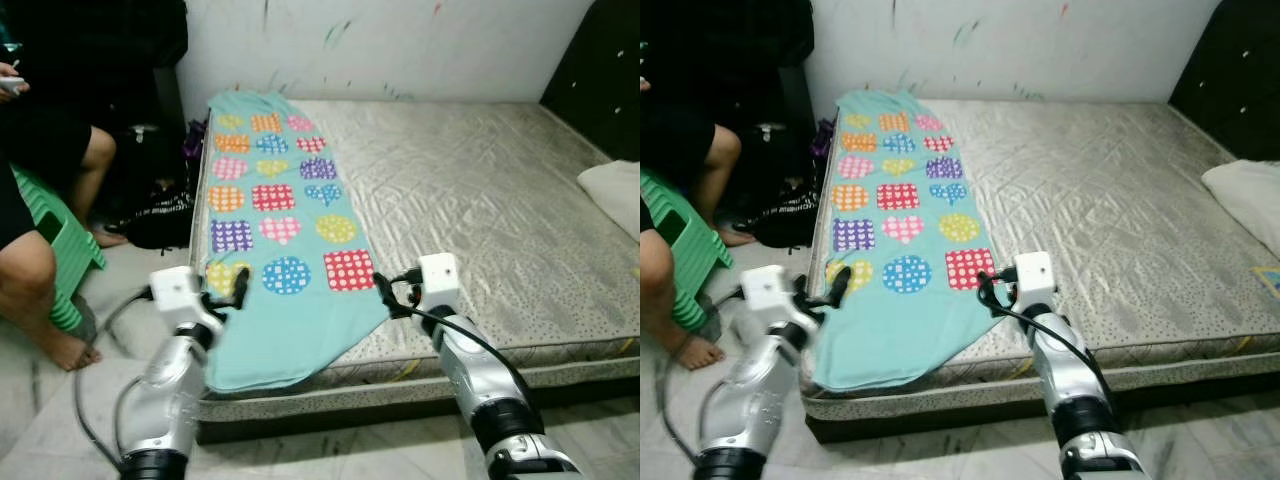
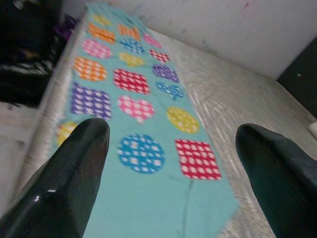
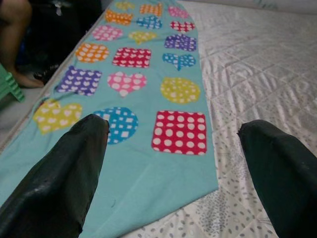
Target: Clean up the room
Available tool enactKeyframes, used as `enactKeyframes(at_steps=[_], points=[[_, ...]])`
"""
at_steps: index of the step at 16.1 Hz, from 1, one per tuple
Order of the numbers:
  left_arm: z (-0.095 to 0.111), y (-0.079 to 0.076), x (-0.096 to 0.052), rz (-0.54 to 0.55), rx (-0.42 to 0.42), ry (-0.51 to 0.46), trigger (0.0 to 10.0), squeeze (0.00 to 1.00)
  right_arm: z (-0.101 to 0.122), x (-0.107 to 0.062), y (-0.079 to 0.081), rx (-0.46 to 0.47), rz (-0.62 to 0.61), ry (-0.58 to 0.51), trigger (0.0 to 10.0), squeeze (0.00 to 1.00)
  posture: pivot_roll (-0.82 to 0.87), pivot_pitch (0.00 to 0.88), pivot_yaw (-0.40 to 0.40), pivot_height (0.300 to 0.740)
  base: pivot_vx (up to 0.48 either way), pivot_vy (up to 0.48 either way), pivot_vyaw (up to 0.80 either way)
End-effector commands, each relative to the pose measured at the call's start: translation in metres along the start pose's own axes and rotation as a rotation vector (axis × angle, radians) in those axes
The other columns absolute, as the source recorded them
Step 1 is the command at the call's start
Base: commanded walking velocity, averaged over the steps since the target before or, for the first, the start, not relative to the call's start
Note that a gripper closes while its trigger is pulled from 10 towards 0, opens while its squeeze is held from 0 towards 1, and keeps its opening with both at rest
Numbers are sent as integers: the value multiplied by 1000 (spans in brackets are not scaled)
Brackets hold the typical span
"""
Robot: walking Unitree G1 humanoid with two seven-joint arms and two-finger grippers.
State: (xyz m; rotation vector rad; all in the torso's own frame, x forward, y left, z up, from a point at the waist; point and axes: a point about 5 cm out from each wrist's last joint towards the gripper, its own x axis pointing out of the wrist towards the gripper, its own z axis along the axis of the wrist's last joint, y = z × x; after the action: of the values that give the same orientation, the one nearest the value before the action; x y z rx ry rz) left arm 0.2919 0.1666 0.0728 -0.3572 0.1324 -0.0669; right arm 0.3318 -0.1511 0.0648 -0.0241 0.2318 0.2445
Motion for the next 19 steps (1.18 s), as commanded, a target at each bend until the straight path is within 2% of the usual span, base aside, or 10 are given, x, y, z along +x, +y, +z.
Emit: enactKeyframes(at_steps=[1,3,9,19], points=[[1,-9,1,-34,-9,-13,10000,0,5,0,-6,-5,-19,-13,10000,0,-83,0,-36,740,0,0,-519],[1,-9,1,-36,-14,-14,10000,0,5,0,-6,0,-24,-12,10000,0,-84,0,-34,740,0,0,-800],[1,-10,1,-43,-17,-12,10000,0,5,0,-7,0,-24,-14,10000,0,-85,0,-35,740,0,0,0],[1,-10,1,-48,-10,-10,10000,0,5,0,-7,3,-27,-14,10000,0,-85,0,-31,740,312,0,0]])
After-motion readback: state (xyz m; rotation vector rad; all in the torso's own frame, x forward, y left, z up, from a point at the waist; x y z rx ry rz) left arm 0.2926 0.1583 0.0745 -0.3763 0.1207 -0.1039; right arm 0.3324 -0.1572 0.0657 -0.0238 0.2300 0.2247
